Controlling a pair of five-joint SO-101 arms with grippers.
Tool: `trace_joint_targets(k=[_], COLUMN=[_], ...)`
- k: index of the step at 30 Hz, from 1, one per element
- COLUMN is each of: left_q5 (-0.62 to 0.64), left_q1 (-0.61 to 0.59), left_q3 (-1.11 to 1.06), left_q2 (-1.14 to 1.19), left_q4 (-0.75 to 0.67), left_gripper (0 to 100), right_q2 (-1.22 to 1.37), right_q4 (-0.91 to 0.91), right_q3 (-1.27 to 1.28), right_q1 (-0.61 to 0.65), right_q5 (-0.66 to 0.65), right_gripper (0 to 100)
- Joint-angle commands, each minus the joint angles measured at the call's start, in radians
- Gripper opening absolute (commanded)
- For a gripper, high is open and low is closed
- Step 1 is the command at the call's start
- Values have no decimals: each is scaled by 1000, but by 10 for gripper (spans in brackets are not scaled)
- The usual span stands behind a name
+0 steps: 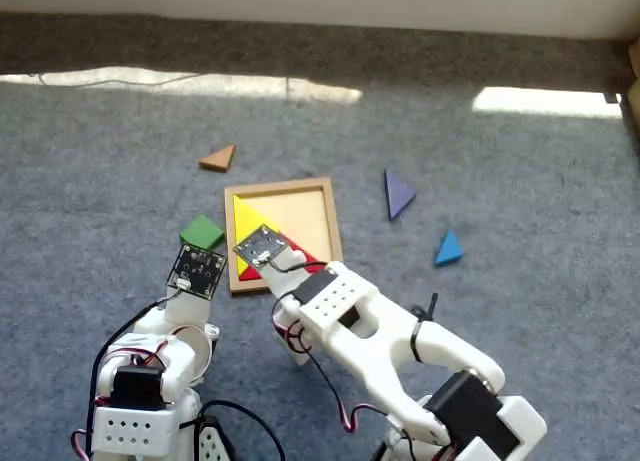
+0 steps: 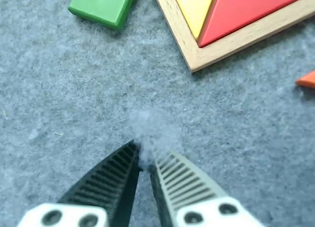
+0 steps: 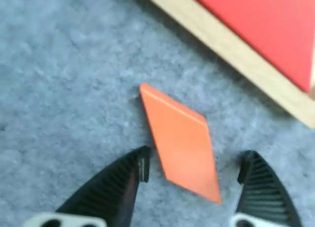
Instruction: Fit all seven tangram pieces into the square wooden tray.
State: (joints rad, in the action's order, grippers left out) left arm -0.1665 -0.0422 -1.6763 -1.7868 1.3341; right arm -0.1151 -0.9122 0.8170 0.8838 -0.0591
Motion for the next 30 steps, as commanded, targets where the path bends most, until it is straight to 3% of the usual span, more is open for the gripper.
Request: trace_joint_targets(k=[1, 4, 11, 20, 30], left_q5=[0, 0, 0, 0, 0], left_q1=[-4, -4, -4, -4, -4], left_q3=[-19, -19, -19, -19, -19], left_q2=[-24, -24, -24, -24, -24], left_q4=[2, 2, 2, 2, 2], left_gripper=[5, 5, 5, 5, 5], right_q2=[13, 13, -10, -249, -74], right_q4=[16, 12, -96, -180, -8], right_q3=[-45, -45, -64, -173, -351], right_q1=[-38, -54, -65, -200, -228], right_q5=[0, -58, -75, -69, 150], right_gripper=[121, 3, 5, 5, 5])
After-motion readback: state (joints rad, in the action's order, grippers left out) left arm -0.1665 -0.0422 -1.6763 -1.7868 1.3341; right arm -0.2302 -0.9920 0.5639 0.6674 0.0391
